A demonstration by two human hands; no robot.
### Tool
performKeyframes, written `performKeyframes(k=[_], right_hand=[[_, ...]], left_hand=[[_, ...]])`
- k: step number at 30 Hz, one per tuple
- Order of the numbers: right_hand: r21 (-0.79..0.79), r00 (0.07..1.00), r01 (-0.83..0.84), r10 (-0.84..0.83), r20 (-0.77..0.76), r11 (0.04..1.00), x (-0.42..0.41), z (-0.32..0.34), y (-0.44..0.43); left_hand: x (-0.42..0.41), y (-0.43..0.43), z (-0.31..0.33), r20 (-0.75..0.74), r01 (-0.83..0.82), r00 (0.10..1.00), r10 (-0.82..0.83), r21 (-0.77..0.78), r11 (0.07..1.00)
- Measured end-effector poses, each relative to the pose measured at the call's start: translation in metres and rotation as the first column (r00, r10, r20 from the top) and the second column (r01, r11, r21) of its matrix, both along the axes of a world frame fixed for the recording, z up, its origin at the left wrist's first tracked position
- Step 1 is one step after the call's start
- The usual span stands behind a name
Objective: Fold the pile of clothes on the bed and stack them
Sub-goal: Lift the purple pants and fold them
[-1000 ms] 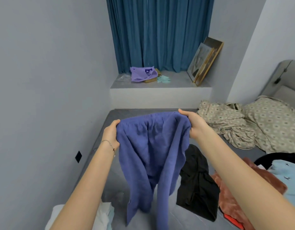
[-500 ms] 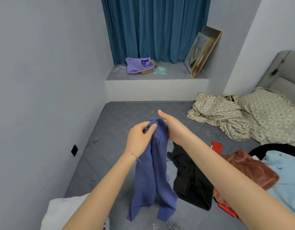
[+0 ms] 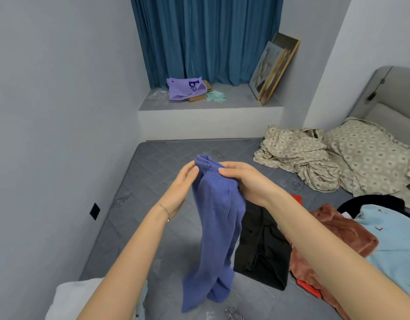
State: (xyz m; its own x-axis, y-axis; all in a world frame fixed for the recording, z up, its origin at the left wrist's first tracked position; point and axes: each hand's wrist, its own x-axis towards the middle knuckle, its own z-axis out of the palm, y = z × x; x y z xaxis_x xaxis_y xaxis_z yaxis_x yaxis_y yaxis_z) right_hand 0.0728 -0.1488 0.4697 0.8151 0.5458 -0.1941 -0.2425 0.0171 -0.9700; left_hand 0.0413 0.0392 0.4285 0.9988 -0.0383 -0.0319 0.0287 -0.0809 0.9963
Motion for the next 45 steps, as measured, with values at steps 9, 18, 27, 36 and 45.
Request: performKeyframes(k=[9,18,27,36,45], right_hand=[[-0.393,0.953,-0.046,0.157,0.258,0.919,-0.010,0.008,-0.031],[-0.420,0.992,-0.127,0.126,-0.032,0.898,0.010,-0.103,-0.078],[-0.472,0.908,0.111,-0.282,-0.310,0.875,0.001,-0.325,-0.156],[-0.718,0.742,0.499,-0.667,0.065,0.485,0.028,-0.473,-0.229],[-0.856,0.858,0.449,-0.392,0.332,0.258,0.038,-0.540,-0.243]], left_hand=[[0.000,-0.020,0.022,0.111,0.106,0.988,-0.103,-0.028,0.994],[0.018,-0.047,-0.083,-0.377,0.368,0.885,-0.275,0.203,0.907],[0.077,-0.122,-0.294,-0.563,0.505,0.779,-0.277,0.300,0.809],[0.095,-0.186,-0.474,-0.410,0.202,0.912,-0.022,0.401,0.894],[0.037,-0.102,-0.548,-0.383,0.220,0.921,0.075,0.668,0.711]])
